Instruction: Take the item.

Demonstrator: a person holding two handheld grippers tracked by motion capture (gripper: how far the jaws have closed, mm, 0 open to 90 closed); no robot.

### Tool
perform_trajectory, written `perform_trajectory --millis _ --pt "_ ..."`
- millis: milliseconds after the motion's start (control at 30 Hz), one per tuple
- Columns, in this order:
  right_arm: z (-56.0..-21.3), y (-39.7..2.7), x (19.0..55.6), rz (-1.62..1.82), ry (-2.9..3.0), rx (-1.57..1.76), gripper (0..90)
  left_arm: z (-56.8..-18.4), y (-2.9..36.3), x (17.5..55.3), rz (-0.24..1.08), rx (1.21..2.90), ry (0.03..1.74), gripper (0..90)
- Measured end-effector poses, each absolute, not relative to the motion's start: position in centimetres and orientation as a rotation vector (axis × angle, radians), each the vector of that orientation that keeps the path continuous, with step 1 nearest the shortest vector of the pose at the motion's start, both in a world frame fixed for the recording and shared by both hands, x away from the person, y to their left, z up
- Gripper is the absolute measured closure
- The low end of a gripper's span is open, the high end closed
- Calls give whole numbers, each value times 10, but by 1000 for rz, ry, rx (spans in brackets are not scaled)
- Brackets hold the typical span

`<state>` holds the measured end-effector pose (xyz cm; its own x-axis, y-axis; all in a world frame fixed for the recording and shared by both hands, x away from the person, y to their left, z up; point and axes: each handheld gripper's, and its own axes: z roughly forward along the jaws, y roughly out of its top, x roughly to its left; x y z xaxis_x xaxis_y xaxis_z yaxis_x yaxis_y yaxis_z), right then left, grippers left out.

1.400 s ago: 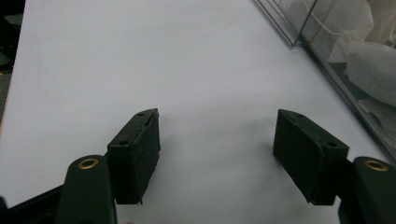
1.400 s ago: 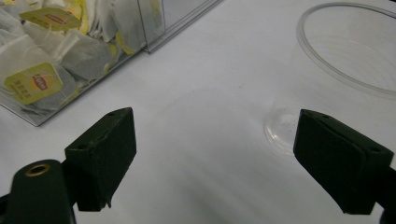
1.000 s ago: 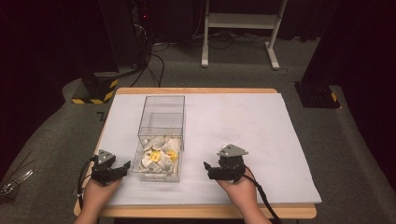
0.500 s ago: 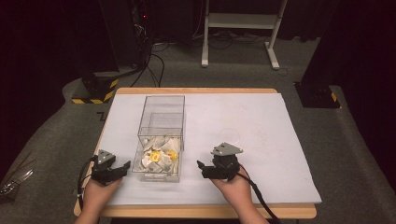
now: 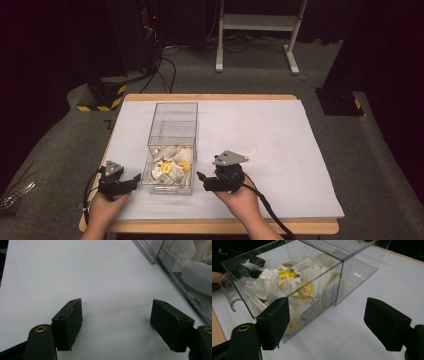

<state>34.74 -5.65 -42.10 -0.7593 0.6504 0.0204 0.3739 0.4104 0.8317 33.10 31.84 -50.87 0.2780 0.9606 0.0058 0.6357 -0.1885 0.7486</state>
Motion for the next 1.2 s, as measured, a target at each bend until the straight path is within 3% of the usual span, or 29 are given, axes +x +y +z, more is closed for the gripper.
perform_trajectory --millis 900,1200 --pt "-417 9 346 1323 2476 753 295 -509 317 331 656 1908 1434 256" --pt "-426 19 349 1259 2514 747 414 -509 317 331 657 1910 1434 256"
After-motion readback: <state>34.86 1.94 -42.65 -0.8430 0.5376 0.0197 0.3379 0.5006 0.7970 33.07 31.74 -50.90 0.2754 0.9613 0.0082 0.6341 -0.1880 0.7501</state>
